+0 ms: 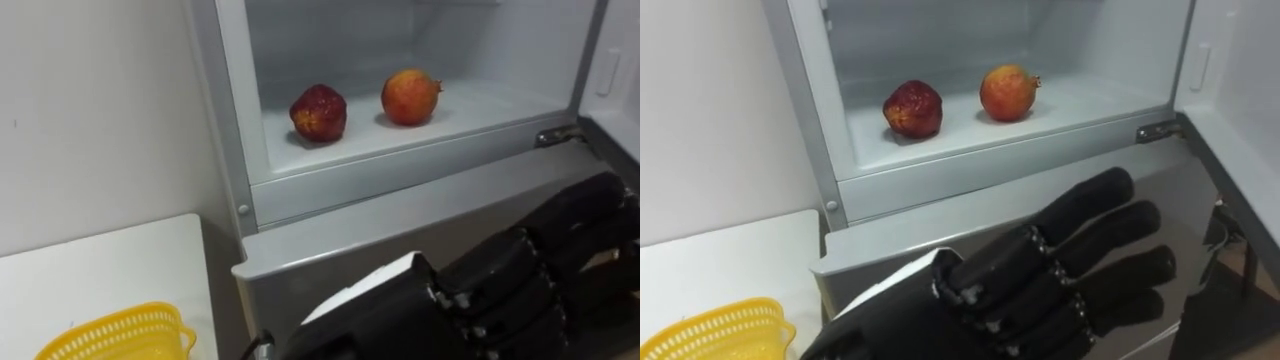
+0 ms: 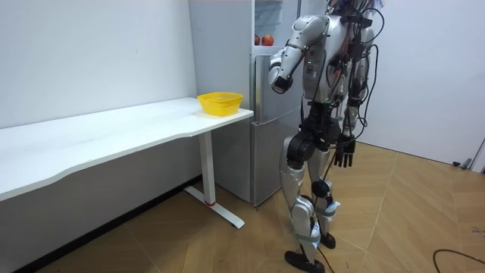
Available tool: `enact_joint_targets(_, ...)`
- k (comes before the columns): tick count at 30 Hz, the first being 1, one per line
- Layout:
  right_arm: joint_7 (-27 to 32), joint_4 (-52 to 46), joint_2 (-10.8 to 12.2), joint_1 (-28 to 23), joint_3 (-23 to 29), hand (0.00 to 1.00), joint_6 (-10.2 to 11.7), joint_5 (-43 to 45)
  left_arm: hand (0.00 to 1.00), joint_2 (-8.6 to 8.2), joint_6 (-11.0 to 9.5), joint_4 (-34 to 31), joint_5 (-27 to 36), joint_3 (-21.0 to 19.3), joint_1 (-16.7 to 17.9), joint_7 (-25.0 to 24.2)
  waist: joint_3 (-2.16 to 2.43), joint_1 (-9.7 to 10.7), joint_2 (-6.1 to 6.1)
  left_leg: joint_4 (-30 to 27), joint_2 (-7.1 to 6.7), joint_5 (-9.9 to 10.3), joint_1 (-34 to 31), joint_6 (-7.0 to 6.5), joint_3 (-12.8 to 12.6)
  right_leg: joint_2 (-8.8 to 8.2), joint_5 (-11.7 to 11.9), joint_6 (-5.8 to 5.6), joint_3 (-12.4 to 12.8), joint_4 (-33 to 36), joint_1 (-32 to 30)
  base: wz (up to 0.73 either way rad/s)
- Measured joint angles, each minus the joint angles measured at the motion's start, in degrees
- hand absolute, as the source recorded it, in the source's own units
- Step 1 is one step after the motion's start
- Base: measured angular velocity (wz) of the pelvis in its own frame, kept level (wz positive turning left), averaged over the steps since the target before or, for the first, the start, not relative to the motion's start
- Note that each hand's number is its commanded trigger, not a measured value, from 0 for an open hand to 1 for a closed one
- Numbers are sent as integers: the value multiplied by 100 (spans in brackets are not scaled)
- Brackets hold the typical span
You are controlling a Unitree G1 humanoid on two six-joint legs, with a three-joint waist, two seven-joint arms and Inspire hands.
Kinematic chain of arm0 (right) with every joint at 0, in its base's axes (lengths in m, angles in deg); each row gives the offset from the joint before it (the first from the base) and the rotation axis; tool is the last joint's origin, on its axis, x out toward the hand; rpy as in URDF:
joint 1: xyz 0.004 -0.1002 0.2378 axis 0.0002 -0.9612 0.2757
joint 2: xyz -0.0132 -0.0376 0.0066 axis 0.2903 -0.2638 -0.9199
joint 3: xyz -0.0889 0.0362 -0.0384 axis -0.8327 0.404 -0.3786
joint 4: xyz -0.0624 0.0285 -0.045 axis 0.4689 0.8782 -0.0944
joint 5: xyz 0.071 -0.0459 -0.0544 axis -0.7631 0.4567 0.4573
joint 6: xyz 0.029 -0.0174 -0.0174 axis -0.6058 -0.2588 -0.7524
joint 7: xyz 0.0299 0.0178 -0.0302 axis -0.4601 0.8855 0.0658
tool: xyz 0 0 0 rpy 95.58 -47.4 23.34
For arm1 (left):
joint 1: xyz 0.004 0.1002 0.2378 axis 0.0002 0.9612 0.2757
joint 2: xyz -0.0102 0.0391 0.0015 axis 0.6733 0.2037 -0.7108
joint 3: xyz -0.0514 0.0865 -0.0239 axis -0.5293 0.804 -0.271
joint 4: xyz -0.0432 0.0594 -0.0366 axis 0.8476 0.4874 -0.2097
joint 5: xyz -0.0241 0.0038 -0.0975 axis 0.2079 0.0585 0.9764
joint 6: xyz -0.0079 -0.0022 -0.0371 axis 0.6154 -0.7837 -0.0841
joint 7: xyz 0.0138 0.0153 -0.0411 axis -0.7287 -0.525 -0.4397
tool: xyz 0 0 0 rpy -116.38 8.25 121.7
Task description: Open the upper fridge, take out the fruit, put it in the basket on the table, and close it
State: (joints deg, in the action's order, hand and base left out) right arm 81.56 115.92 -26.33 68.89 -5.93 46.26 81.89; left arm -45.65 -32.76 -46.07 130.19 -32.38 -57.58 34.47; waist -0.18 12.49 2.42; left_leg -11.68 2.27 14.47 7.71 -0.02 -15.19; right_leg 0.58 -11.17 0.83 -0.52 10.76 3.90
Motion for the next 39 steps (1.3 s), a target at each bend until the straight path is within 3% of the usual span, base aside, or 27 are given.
enact_joint_targets(6,2,102,-1,-7,-2,0,56,19,0,-10,-1,-7,-4,-1,-98,200,3,19,23,12,-3,0,-1,0,-2,1,0,0,11,-12,4,0)
enact_joint_targets(13,13,114,-7,-12,47,0,49,34,0,1,-5,-5,-60,-1,-443,442,-9,8,65,41,-2,0,9,0,-2,6,0,0,18,-13,12,0)
enact_joint_targets(20,-77,102,-17,15,75,0,38,28,0,21,-4,-1,-52,0,-460,424,-29,50,109,39,0,0,6,0,4,9,0,0,0,-10,-3,0)
enact_joint_targets(26,-107,102,-17,95,93,0,8,29,0,-49,7,8,-146,265,-591,426,-34,277,101,34,-3,0,6,0,3,5,1,-1,-2,-7,1,1)
enact_joint_targets(28,-75,67,-18,92,91,0,7,22,0,-55,13,13,-170,556,-821,424,-36,384,112,29,-2,0,-4,0,-1,11,1,-1,22,-17,-6,-2)
enact_joint_targets(32,-53,38,-65,62,94,0,15,13,0,-92,13,75,-167,698,-1200,422,-31,525,188,30,6,0,19,0,-91,38,3,1,148,-15,-30,-15)
enact_joint_targets(34,-58,34,-115,47,91,0,30,22,0,-202,12,212,-166,709,-1442,423,-7,627,275,31,13,0,30,0,-195,42,16,3,216,0,-70,-26)
enact_joint_targets(36,-67,35,-114,37,90,0,17,-1,0,-358,12,380,-164,788,-1673,437,-12,725,288,38,14,0,38,0,-202,47,15,3,247,11,-82,-12)
enact_joint_targets(39,-65,32,-123,40,100,0,-45,-25,0,-422,10,532,-167,843,-1829,460,-14,892,290,40,13,0,50,0,-234,53,15,3,300,1,-87,-9)
